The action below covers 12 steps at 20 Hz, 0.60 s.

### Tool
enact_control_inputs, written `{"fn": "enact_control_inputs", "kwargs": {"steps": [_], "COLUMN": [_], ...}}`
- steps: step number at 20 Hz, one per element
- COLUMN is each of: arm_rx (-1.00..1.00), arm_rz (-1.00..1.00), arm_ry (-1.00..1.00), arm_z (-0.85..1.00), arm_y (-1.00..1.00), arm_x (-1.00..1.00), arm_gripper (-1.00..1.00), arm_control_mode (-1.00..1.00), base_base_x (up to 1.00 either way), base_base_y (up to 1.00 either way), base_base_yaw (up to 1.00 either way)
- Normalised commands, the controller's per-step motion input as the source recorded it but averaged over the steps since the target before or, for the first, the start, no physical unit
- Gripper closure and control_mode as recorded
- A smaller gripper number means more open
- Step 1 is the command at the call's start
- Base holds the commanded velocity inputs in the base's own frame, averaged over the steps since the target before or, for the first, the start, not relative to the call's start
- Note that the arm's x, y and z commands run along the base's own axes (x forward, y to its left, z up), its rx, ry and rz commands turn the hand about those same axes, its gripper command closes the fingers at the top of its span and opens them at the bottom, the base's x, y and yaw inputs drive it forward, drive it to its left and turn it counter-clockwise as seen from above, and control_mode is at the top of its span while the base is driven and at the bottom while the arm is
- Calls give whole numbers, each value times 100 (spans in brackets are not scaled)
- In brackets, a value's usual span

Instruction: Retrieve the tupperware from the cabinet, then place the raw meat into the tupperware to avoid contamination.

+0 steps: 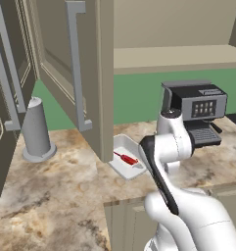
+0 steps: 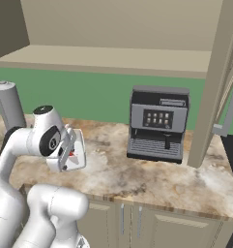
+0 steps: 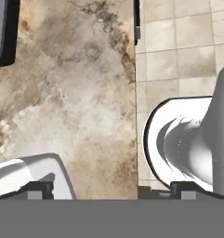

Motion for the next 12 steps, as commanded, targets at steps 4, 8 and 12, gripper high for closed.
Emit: {"fn": "enact_control_inputs", "kwargs": {"steps": [4, 8, 12], "arm_rx": [-2, -7, -14], "arm_rz": [29, 39, 48], "arm_ry": [2, 6, 5], "arm_z": [3, 0, 7], "arm_y": [-43, -27, -1], "arm_x": [9, 6, -7], "arm_gripper": [-100, -100, -100], "arm_control_mode": [-100, -100, -100], "base_base_x": [0, 0, 0], "base_base_y": [0, 0, 0], "base_base_yaw": [0, 0, 0]}}
